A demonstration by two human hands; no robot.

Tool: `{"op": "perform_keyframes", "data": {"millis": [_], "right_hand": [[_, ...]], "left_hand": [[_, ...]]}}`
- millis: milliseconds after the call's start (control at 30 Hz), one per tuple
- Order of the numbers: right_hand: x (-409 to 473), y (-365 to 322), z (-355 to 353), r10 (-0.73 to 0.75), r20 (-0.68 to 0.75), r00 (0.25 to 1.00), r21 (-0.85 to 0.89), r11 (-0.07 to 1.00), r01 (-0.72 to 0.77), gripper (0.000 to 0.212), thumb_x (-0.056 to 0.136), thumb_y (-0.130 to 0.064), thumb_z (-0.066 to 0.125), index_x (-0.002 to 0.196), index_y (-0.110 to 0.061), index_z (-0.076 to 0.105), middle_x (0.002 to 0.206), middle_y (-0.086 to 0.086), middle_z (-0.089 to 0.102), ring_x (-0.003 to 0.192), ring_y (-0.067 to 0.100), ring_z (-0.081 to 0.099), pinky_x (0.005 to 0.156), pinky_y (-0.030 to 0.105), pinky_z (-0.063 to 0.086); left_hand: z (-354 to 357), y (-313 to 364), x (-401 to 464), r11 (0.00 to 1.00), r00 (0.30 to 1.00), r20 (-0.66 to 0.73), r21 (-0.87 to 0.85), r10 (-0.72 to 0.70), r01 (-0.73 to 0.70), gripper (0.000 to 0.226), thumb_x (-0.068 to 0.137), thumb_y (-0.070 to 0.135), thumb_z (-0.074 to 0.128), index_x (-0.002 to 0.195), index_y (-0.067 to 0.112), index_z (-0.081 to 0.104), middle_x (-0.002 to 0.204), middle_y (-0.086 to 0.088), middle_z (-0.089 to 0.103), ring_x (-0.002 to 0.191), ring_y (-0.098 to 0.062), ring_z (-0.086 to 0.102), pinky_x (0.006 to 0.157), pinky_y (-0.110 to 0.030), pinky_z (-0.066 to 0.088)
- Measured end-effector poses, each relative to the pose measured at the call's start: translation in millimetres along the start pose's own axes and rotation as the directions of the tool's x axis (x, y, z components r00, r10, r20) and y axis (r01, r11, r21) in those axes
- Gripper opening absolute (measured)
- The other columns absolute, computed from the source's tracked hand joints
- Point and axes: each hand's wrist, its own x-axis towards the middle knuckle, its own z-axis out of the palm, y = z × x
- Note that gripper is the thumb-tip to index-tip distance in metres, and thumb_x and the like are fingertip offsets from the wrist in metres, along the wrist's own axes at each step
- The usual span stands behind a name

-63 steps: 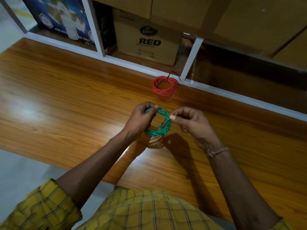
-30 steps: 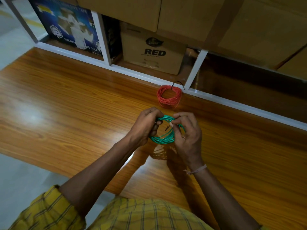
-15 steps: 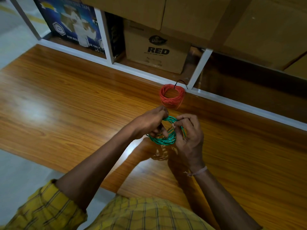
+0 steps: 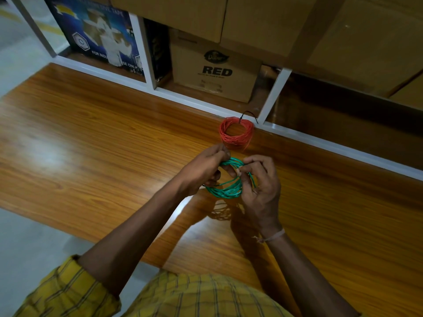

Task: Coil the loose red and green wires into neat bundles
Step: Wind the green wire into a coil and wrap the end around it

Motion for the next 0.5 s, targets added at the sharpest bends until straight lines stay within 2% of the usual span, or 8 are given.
{"op": "perform_keyframes", "data": {"millis": [67, 133, 200, 267, 400, 500], "right_hand": [[-0.4, -1.9, -0.2, 0.006, -0.001, 1.0, 0.005, 1.0, -0.006, 0.01, 0.087, 0.014, 0.071, 0.09, 0.004, 0.069, 0.108, 0.018, 0.063, 0.102, 0.022, 0.062, 0.087, 0.015, 0.047], [-0.1, -3.2, 0.0, 0.014, -0.008, 1.0, 0.005, 1.0, -0.014, 0.009, 0.089, 0.013, 0.072, 0.09, 0.004, 0.069, 0.108, 0.018, 0.063, 0.102, 0.022, 0.063, 0.089, 0.012, 0.045], [1.0, -4.3, 0.4, 0.018, -0.025, 1.0, 0.003, 1.0, -0.018, 0.008, 0.089, 0.012, 0.073, 0.089, 0.004, 0.069, 0.108, 0.018, 0.062, 0.102, 0.023, 0.063, 0.09, 0.01, 0.044], [2.1, -5.6, 1.4, 0.026, -0.046, 0.999, 0.0, 1.0, -0.026, 0.008, 0.089, 0.011, 0.074, 0.089, 0.004, 0.07, 0.107, 0.017, 0.062, 0.101, 0.023, 0.063, 0.09, 0.01, 0.044], [2.5, -8.7, 3.1, 0.061, -0.081, 0.995, 0.016, 0.998, -0.06, 0.01, 0.089, 0.009, 0.076, 0.09, 0.002, 0.07, 0.105, 0.013, 0.063, 0.1, 0.02, 0.064, 0.085, 0.02, 0.052], [3.8, -10.5, 3.2, 0.107, -0.078, 0.991, 0.085, 0.991, -0.1, 0.008, 0.091, 0.005, 0.077, 0.091, 0.0, 0.071, 0.103, 0.01, 0.063, 0.099, 0.019, 0.065, 0.082, 0.025, 0.054]], "left_hand": [[0.1, -2.9, -0.8, 0.999, 1.0, -0.007, -0.039, 0.017, -0.017, 0.008, 0.109, 0.012, 0.041, 0.106, 0.015, 0.049, 0.074, -0.002, 0.071, 0.044, -0.011, 0.03, 0.042, -0.019, 0.02], [1.4, -6.4, -0.5, 0.996, 0.998, -0.039, -0.072, 0.041, -0.044, 0.008, 0.108, 0.01, 0.044, 0.107, 0.013, 0.051, 0.074, -0.004, 0.066, 0.043, -0.01, 0.03, 0.041, -0.018, 0.02], [3.3, -12.0, 1.7, 0.992, 0.994, -0.092, -0.1, 0.066, -0.075, 0.009, 0.107, 0.009, 0.048, 0.102, 0.012, 0.054, 0.062, -0.002, 0.051, 0.041, -0.008, 0.029, 0.04, -0.017, 0.019], [4.3, -16.9, 3.7, 0.982, 0.988, -0.14, -0.168, 0.065, -0.088, 0.016, 0.106, 0.007, 0.053, 0.091, 0.013, 0.054, 0.059, -0.001, 0.04, 0.038, -0.007, 0.028, 0.039, -0.016, 0.019], [6.5, -25.2, 5.8, 0.94, 0.984, -0.173, -0.328, 0.036, -0.092, 0.026, 0.105, 0.003, 0.057, 0.082, 0.014, 0.052, 0.054, 0.005, 0.044, 0.037, -0.005, 0.028, 0.037, -0.016, 0.018], [7.8, -30.4, 6.1, 0.92, 0.979, -0.202, -0.377, 0.027, -0.103, 0.022, 0.104, 0.002, 0.059, 0.085, 0.014, 0.058, 0.057, 0.004, 0.046, 0.036, -0.004, 0.027, 0.035, -0.014, 0.019]]}}
